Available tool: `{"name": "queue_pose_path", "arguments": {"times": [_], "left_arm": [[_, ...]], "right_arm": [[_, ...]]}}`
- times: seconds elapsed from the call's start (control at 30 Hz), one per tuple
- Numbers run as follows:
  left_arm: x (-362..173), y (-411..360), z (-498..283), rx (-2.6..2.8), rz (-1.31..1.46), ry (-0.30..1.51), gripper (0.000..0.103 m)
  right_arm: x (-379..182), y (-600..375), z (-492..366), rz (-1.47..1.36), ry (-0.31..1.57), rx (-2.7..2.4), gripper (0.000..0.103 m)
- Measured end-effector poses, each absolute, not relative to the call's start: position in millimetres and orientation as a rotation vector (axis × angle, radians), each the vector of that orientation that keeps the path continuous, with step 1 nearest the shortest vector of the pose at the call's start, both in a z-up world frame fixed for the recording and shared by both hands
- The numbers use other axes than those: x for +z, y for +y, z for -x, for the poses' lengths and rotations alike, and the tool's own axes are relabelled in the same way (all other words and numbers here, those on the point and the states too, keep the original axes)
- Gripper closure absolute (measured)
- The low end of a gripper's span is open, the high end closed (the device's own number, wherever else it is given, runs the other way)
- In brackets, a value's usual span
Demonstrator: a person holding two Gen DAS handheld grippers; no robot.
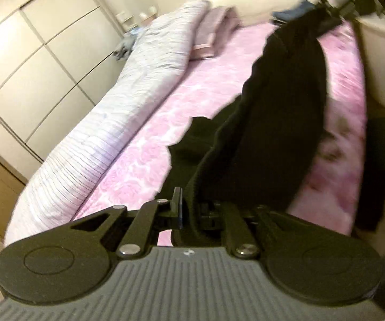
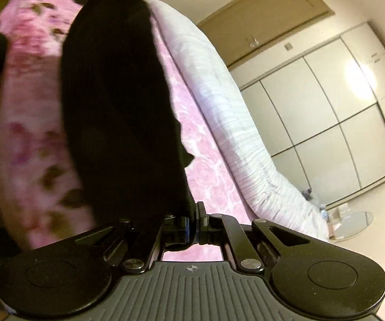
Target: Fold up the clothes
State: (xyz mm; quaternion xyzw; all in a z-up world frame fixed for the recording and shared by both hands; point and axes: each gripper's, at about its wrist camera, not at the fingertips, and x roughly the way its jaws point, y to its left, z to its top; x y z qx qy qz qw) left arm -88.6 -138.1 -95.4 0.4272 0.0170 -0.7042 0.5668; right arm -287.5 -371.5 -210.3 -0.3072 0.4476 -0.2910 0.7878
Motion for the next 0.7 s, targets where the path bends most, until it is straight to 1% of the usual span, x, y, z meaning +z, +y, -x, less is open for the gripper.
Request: {"name": "queue_pose_path", "arguments": {"times": [0.13,0.23,0.4,0.47,0.6,0.7], "left_arm": [[-112.6,-238.8,54.7,-1.648,-1.018,0.097,0.094],[-138.6,-310.3,30.5,-1.639,-1.042,0.163,0.094],[-206.3,-405.4,-11.2,-1.623,-1.072,0.328,0.094],[-235.3,-433.9,-27.8,-1.614,-1.067,0.398,0.094],[-290.3,-445.1,-45.4,-1.611,-1.033,0.522,0.094],[-306.4,-444.4,-53.8,-1.621,-1.019,0.541,0.094]], "right_arm": [[-220.7,-465.4,260.1,0.575,0.987,-0.627,0.101],[-235.4,-541.3,238.4,0.462,1.005,-0.622,0.101],[-289.3,-647.3,203.9,0.299,1.068,-0.574,0.101],[-313.7,-682.9,191.4,0.236,1.08,-0.556,0.101],[-362.6,-734.2,179.8,0.095,1.089,-0.542,0.101],[-386.5,-749.1,183.6,0.027,1.074,-0.537,0.101]]}}
